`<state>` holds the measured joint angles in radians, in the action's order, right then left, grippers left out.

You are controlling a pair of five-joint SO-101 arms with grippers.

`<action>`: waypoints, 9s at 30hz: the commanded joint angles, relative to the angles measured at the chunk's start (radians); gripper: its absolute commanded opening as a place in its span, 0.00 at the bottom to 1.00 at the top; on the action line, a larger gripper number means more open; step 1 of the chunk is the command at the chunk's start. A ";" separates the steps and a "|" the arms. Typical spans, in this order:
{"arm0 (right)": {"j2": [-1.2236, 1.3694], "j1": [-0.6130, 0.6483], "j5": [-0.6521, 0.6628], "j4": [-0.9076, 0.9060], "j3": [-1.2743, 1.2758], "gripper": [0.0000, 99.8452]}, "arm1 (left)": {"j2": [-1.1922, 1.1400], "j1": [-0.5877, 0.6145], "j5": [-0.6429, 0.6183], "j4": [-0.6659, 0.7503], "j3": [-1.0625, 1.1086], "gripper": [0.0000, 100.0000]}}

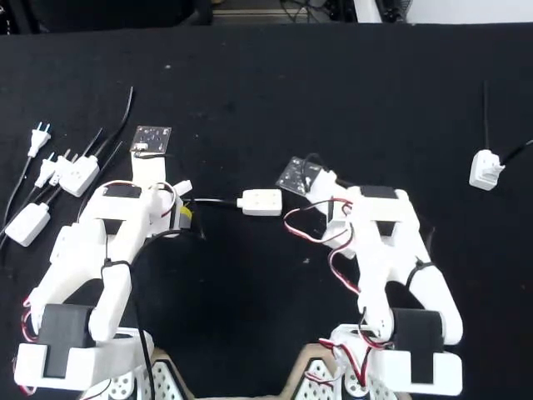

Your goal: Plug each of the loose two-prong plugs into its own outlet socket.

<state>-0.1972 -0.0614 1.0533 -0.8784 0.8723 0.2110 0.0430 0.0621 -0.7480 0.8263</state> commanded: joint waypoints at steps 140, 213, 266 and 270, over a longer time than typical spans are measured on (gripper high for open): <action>-0.039 0.091 -0.051 0.009 -0.087 0.20 | 0.037 0.010 -0.005 0.014 -0.007 0.25; 0.047 0.015 -0.183 0.021 -0.163 0.13 | 0.037 0.010 -0.005 0.014 -0.004 0.25; 0.186 -0.080 -0.267 0.302 -0.196 0.22 | 0.035 0.010 -0.005 0.014 -0.005 0.25; 0.193 -0.077 -0.267 0.302 -0.193 0.22 | 0.035 0.010 -0.005 0.014 -0.005 0.25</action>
<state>-0.0023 -0.1243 0.7986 -0.5976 0.7311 0.2110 0.0430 0.0621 -0.7480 0.8263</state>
